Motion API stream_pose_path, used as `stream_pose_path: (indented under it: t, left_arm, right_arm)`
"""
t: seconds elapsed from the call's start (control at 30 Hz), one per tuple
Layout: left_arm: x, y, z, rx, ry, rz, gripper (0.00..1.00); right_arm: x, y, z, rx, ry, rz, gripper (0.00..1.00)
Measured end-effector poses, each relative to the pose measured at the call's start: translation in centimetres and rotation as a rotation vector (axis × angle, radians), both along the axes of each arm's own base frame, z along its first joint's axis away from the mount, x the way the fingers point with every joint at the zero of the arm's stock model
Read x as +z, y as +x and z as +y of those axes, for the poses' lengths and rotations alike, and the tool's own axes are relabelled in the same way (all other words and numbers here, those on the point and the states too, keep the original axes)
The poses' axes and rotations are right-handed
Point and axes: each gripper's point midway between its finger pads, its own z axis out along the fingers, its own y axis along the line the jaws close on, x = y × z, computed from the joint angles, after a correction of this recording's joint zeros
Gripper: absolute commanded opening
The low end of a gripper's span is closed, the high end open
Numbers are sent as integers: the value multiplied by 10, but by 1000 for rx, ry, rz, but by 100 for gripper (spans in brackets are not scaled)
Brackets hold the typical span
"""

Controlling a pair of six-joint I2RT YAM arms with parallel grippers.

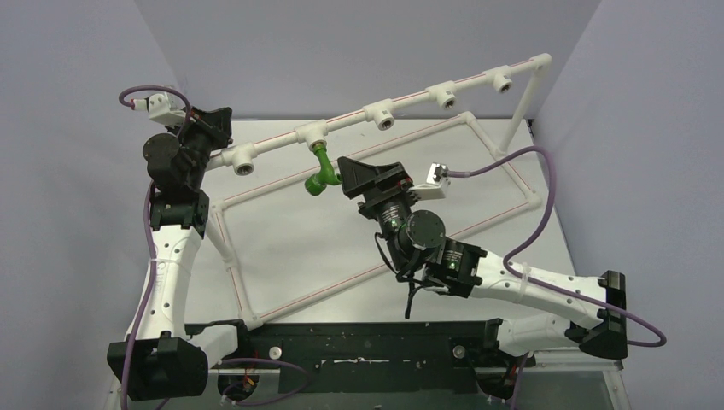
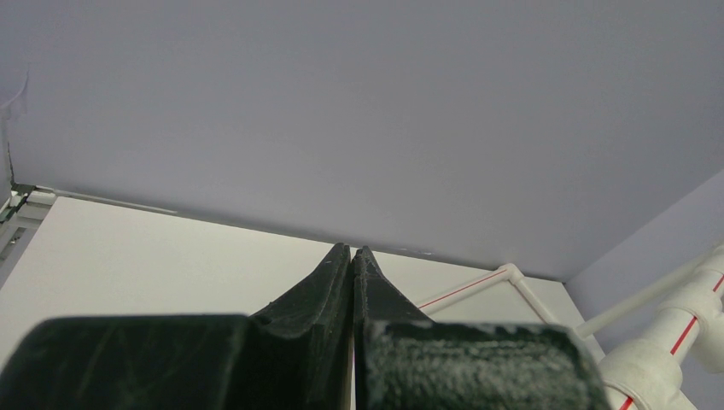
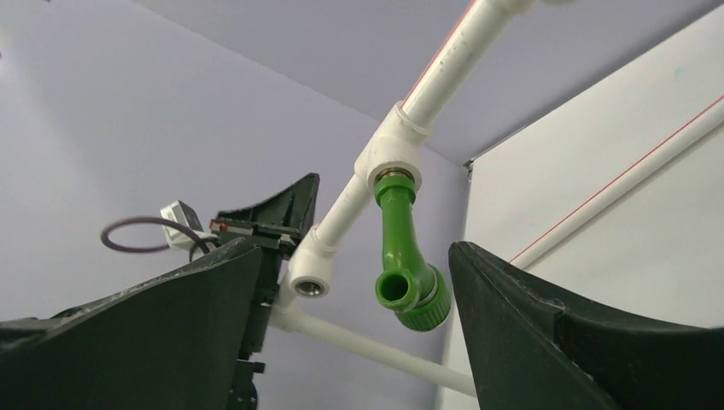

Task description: Install the water faucets

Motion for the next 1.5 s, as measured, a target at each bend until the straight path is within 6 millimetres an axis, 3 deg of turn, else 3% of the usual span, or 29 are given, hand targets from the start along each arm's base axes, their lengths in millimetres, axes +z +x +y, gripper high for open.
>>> stream_pose_path:
  t: [0.17, 0.47, 0.57, 1.03, 1.37, 1.5]
  left_arm:
    - [0, 0, 0, 0, 0, 0, 0]
    - [0, 0, 0, -1, 0, 1, 0]
    - [0, 0, 0, -1, 0, 1, 0]
    - [0, 1, -1, -11, -4, 2, 0]
    - [-1, 2, -2, -19, -8, 5, 0]
    - [-1, 2, -3, -23, -8, 5, 0]
  right_arm:
    - [10, 3, -12, 42, -239, -135, 82]
    - [50, -8, -12, 144, -762, -447, 83]
    - [53, -11, -13, 166, -946, -564, 84]
    - [-2, -21, 13, 315, -1825, -1132, 85]
    - [-41, -11, 38, 213, -2447, -1427, 85]
    - [-48, -4, 44, 166, -2593, -1468, 84]
